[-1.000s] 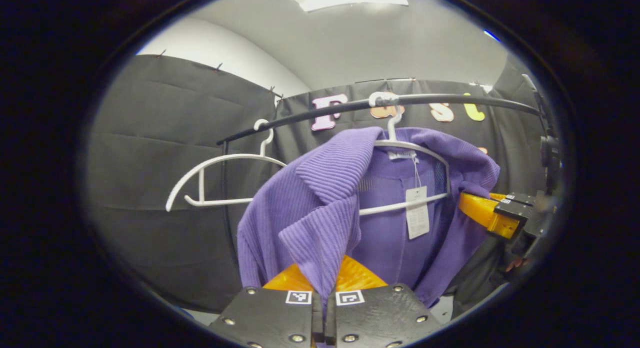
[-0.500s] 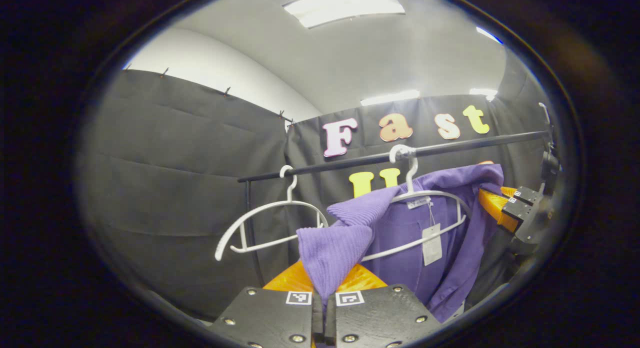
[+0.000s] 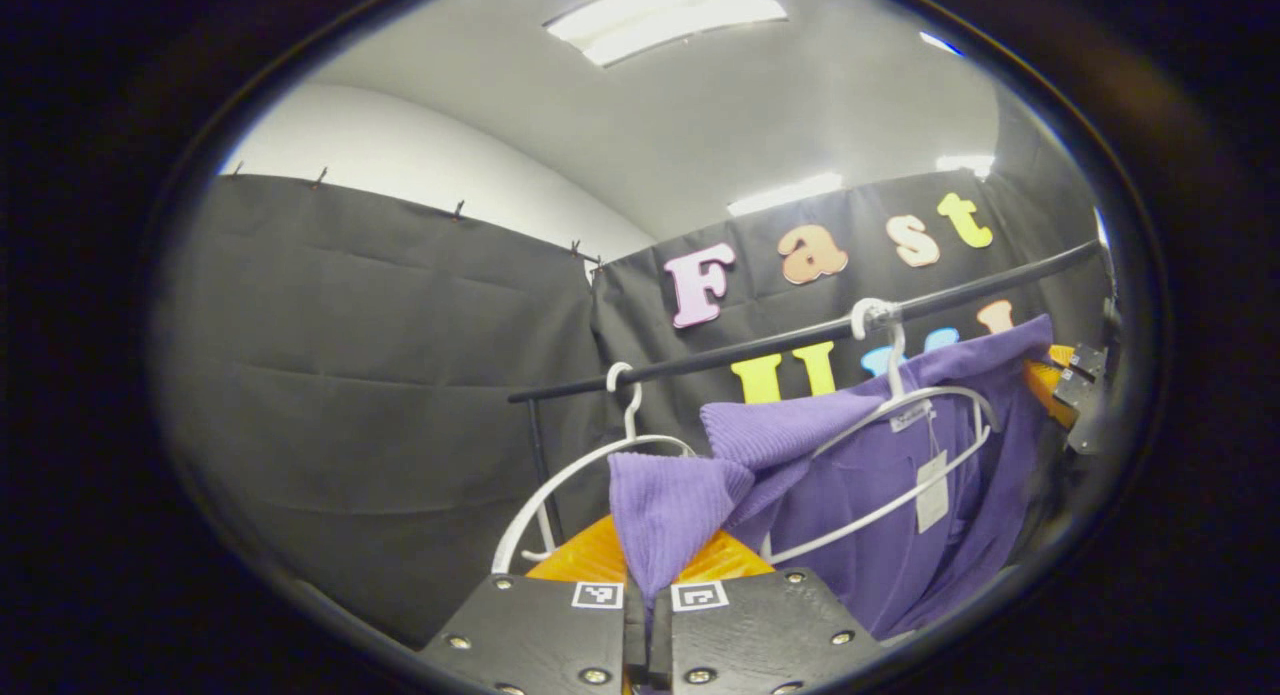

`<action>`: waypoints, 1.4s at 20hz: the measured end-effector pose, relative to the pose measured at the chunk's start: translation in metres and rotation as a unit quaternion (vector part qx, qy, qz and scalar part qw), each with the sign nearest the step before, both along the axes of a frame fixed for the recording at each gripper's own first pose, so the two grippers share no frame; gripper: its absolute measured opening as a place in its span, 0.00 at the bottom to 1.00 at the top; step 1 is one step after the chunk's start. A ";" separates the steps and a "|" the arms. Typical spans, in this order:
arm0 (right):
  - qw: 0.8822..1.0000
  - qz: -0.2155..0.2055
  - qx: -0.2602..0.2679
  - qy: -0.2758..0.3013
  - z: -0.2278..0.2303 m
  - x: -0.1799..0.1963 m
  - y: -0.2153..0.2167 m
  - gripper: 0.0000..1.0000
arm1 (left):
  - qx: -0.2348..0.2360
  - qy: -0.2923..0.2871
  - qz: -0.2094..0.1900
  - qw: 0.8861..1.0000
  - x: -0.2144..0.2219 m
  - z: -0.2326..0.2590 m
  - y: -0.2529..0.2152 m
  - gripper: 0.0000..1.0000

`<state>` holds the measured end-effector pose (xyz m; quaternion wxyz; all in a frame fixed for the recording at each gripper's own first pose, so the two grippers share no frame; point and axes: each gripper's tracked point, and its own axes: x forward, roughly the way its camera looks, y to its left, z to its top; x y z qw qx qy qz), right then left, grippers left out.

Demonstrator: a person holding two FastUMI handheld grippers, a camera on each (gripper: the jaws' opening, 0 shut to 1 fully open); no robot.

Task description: Grasp the clothes on the hanger with both hands and then place them into the laundry hamper below.

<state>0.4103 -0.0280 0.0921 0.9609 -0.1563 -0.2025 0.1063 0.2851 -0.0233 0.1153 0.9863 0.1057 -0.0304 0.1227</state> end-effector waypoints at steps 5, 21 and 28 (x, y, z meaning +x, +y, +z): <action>1.000 0.001 -0.003 0.009 -0.019 0.016 0.011 0.04 | 0.022 0.003 -0.007 1.000 0.028 0.029 0.028 0.03; 0.984 0.017 0.005 0.176 -0.143 0.074 0.021 0.04 | -0.007 0.079 -0.059 0.995 0.057 -0.050 0.023 0.02; 0.980 0.028 -0.021 0.197 -0.162 0.037 0.025 0.04 | -0.034 0.078 -0.052 0.995 0.023 -0.067 0.033 0.02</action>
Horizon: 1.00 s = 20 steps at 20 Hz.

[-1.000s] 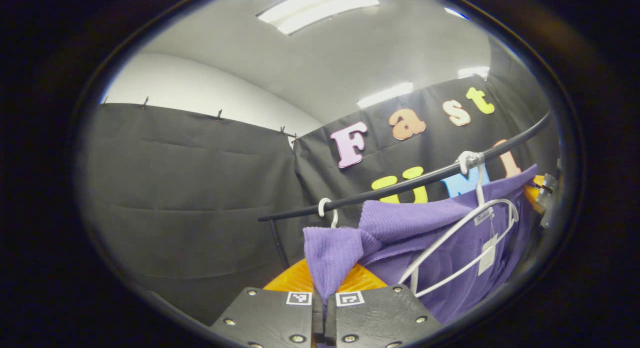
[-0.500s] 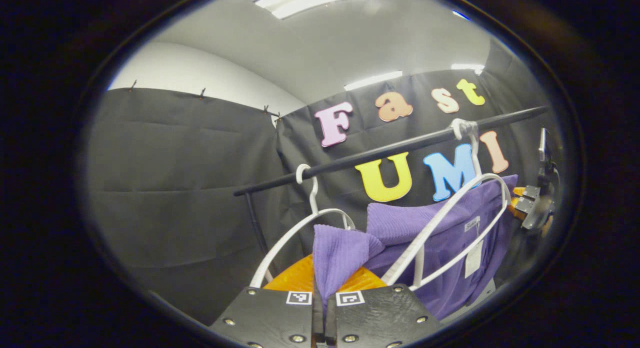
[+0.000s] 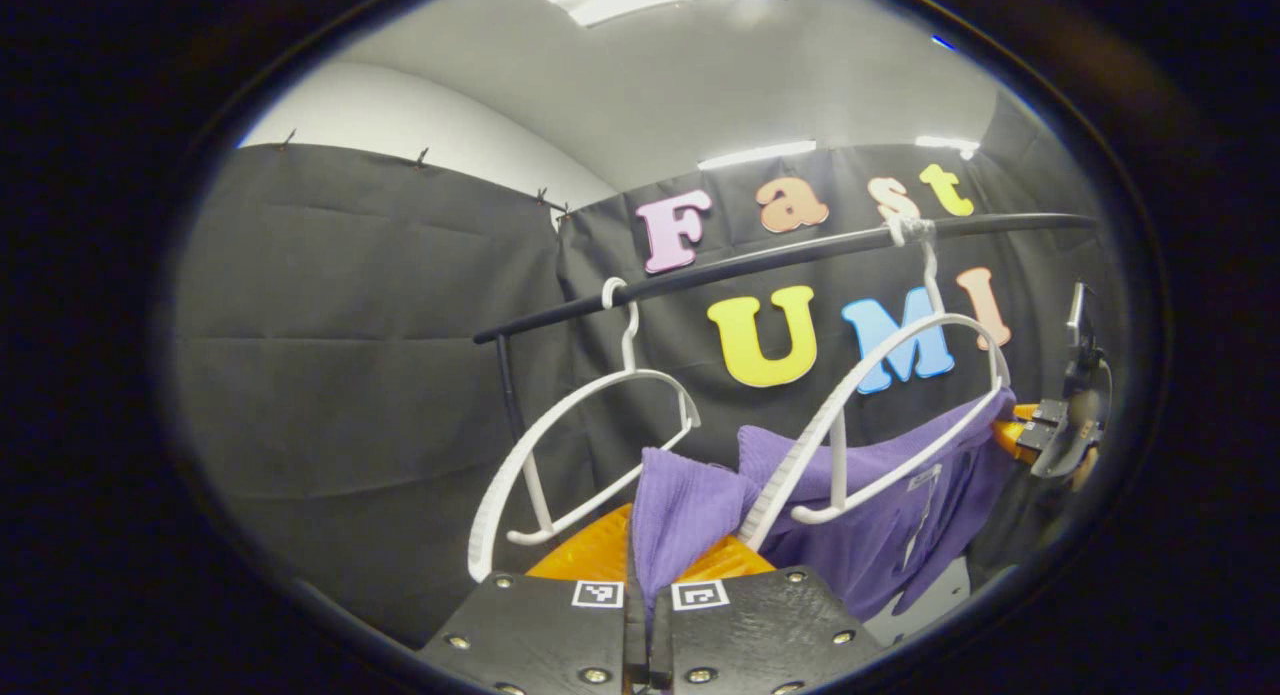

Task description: Grasp the clothes on the hanger with both hands and then place them into the laundry hamper below.

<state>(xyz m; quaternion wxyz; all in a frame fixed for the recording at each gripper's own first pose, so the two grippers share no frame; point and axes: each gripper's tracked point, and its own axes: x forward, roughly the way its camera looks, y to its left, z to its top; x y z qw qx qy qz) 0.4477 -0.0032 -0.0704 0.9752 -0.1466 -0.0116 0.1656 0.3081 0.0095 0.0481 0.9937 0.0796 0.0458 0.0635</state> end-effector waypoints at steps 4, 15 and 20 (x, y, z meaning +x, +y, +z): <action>1.000 -0.010 0.000 0.012 -0.003 -0.021 -0.001 0.04 | -0.007 0.000 -0.003 1.000 -0.020 -0.012 0.001 0.02; 0.996 -0.035 0.080 -0.016 0.085 -0.142 0.002 0.04 | -0.036 -0.038 -0.049 0.997 -0.099 0.021 0.006 0.00; 0.992 -0.019 0.123 -0.013 0.116 -0.202 0.026 0.04 | -0.056 -0.042 -0.079 0.994 -0.125 0.029 -0.007 0.02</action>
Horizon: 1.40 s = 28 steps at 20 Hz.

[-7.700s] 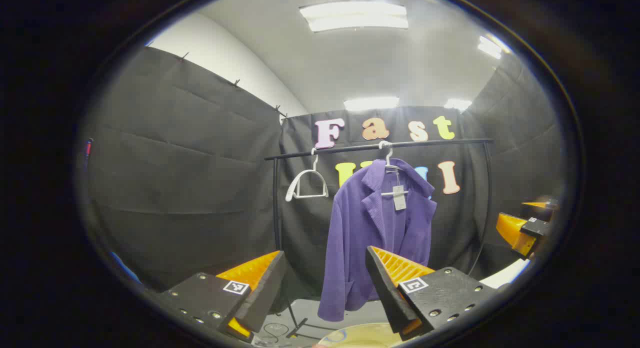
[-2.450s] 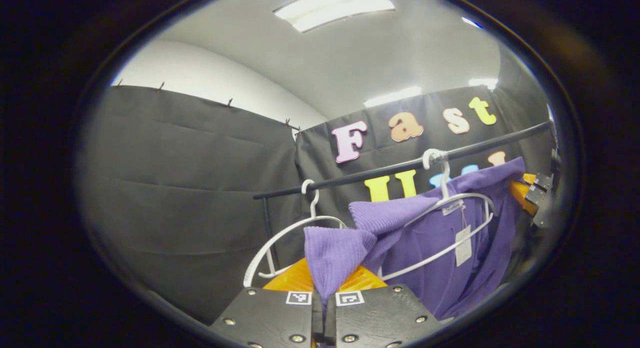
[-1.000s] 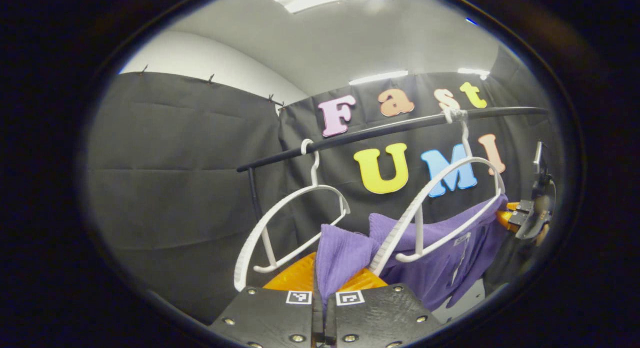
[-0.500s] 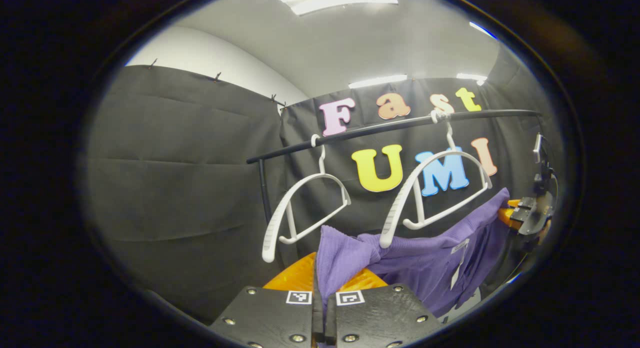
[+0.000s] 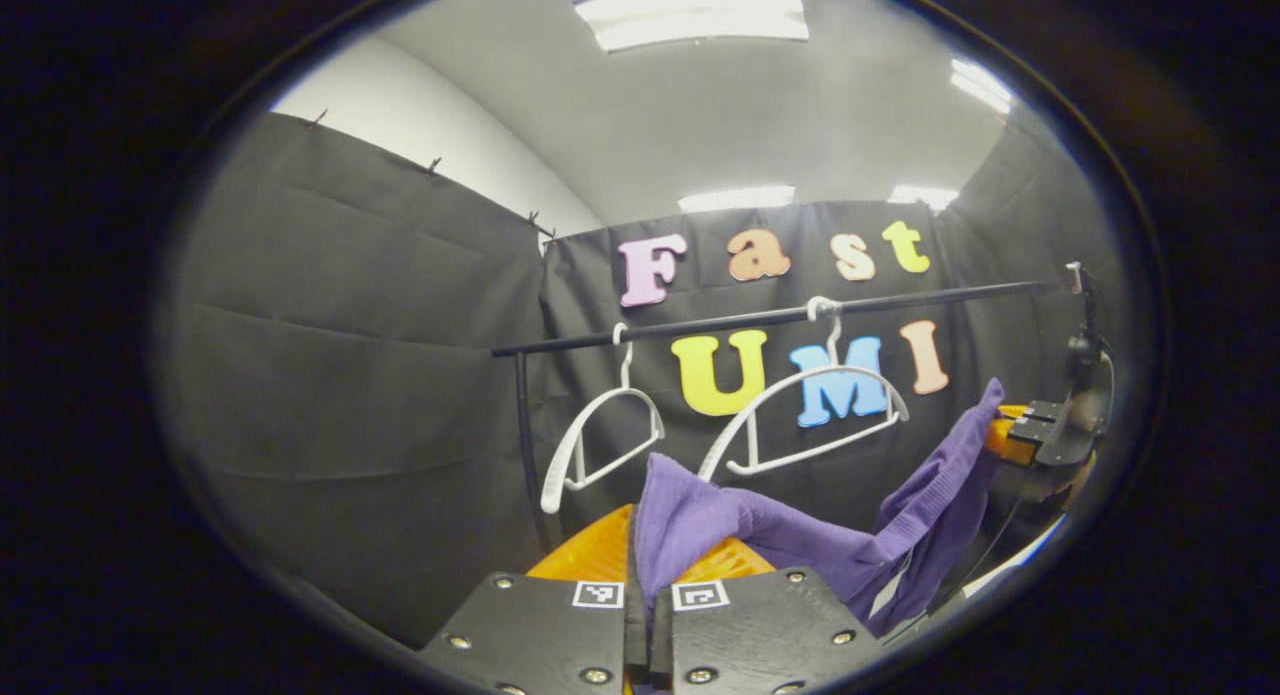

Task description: Grasp the clothes on the hanger with both hands and then place them into the laundry hamper below.

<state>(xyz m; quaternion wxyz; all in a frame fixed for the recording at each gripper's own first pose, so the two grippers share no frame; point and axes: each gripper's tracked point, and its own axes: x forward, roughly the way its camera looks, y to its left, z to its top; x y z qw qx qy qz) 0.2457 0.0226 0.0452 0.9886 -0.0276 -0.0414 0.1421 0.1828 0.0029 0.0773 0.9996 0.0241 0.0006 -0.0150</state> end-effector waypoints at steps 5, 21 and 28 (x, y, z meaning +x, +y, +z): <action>0.999 0.036 0.025 0.020 0.000 -0.045 0.036 0.04 | -0.016 0.010 -0.037 0.999 -0.019 -0.014 -0.029 0.03; 0.979 0.096 0.016 0.180 -0.141 -0.130 0.098 0.04 | -0.029 0.135 -0.084 0.987 -0.052 -0.177 -0.084 0.03; 0.954 0.106 -0.023 0.279 -0.234 -0.160 0.105 0.04 | -0.026 0.238 -0.082 0.967 -0.066 -0.285 -0.099 0.07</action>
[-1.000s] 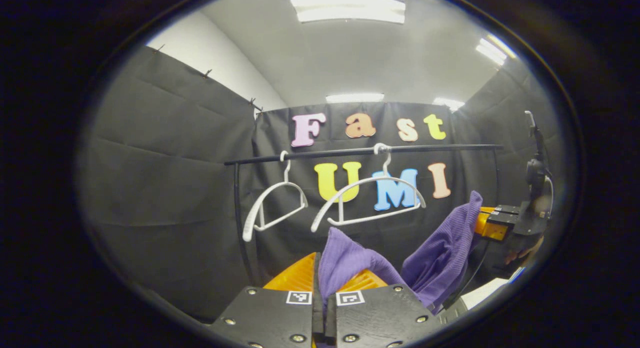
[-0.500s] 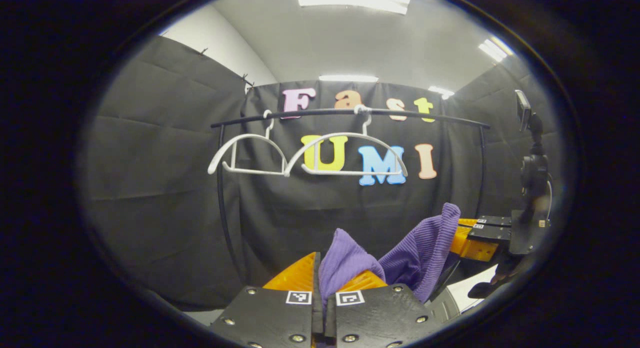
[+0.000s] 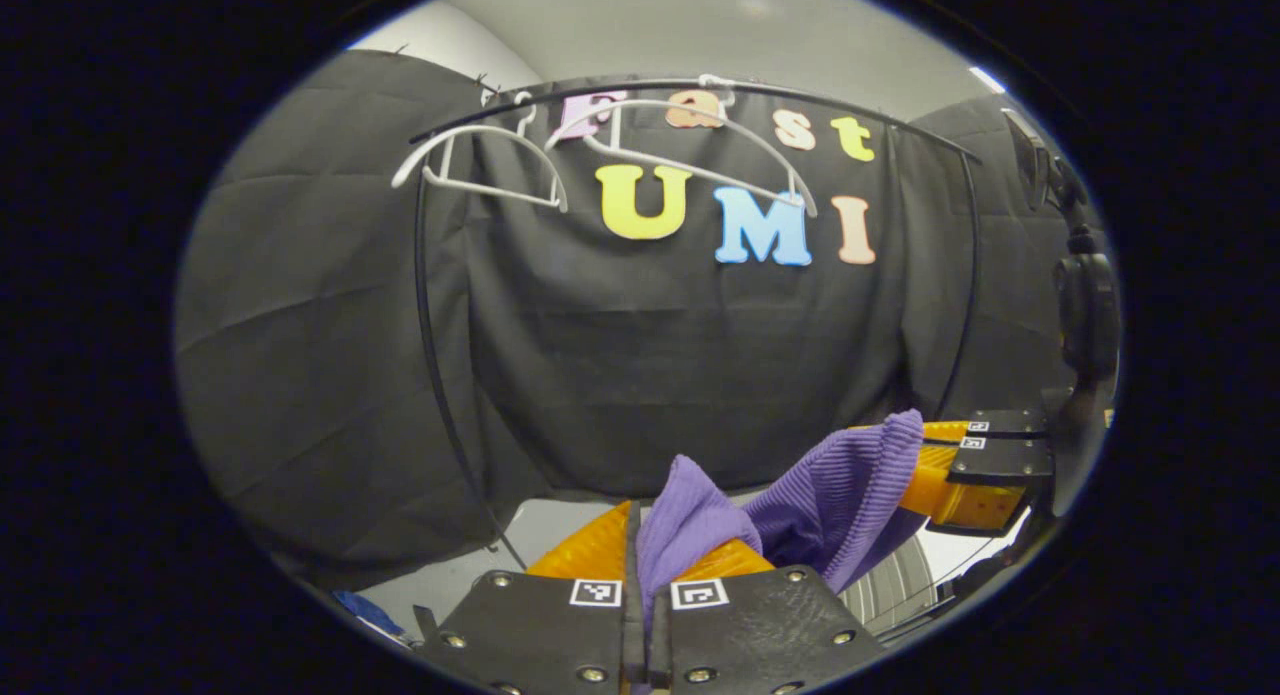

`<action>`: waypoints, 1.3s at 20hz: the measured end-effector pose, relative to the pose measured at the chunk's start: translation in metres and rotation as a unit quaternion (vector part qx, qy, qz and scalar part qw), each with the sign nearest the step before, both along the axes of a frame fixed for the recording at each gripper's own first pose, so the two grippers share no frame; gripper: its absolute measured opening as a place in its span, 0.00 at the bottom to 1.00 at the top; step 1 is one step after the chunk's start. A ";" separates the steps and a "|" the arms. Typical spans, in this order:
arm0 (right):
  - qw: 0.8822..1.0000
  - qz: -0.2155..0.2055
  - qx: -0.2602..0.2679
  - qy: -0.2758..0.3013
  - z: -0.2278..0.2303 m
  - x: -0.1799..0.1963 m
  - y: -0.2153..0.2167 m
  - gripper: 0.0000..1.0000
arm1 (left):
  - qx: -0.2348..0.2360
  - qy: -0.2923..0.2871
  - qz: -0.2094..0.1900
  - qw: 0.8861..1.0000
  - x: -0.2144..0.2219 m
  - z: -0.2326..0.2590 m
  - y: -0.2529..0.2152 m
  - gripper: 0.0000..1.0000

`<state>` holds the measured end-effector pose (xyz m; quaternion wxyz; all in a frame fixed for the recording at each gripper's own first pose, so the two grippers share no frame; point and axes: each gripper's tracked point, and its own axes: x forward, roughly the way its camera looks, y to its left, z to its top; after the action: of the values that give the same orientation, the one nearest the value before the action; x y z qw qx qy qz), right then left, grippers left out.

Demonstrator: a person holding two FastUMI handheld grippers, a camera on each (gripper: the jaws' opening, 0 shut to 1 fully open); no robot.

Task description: Grasp the clothes on the hanger with both hands and then place them into the laundry hamper below.

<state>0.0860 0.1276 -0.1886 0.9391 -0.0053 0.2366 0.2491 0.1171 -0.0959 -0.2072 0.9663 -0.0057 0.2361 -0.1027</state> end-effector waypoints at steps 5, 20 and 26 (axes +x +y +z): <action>0.998 -0.012 -0.032 0.060 -0.056 -0.003 -0.019 0.04 | 0.007 0.062 0.014 0.998 -0.024 -0.065 0.006 0.03; 0.980 0.004 -0.110 0.167 -0.133 -0.072 -0.045 0.87 | 0.020 0.109 0.063 0.992 -0.041 -0.103 0.037 1.00; 0.987 -0.003 -0.093 0.134 -0.089 -0.059 -0.041 0.95 | 0.016 0.084 0.082 0.993 -0.044 -0.073 0.058 1.00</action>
<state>0.0275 0.0870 -0.2778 0.8950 -0.0585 0.3824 0.2220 0.0728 -0.0375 -0.2800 0.9483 -0.0179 0.3164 -0.0183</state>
